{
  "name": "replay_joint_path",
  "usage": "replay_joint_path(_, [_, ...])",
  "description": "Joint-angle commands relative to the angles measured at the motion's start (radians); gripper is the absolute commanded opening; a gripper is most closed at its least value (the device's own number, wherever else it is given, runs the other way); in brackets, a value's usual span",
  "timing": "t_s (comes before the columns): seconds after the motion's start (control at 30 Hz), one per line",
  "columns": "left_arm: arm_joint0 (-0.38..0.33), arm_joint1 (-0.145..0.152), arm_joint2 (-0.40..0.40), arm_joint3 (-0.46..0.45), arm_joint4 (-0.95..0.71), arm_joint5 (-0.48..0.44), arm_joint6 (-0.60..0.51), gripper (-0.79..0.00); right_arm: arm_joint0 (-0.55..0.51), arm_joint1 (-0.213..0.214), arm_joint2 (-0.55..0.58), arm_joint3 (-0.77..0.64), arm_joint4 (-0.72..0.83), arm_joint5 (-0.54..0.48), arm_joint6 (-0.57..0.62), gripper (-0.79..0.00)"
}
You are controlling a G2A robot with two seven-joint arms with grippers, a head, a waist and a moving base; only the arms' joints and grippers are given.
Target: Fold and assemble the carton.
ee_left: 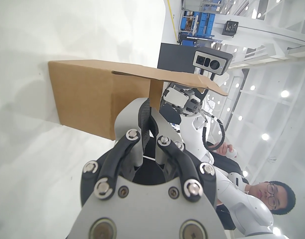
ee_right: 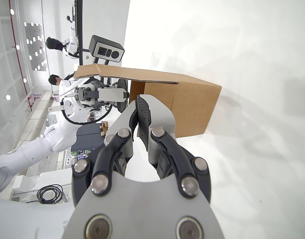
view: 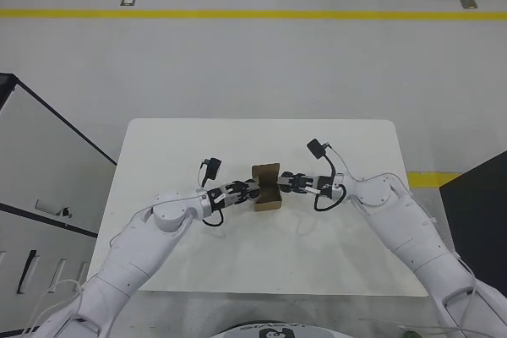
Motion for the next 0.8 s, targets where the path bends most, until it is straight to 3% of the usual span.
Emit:
replay_joint_path(0.0, [-0.002, -0.002, 0.003, 0.004, 0.007, -0.002, -0.001, -0.785, 0.007, -0.004, -0.009, 0.002, -0.015, 0.008, -0.005, -0.785])
replay_joint_path(0.77, [-0.019, -0.018, 0.025, 0.025, 0.063, 0.002, 0.006, -0.785, 0.045, -0.033, -0.063, -0.007, -0.12, 0.08, -0.024, -0.785])
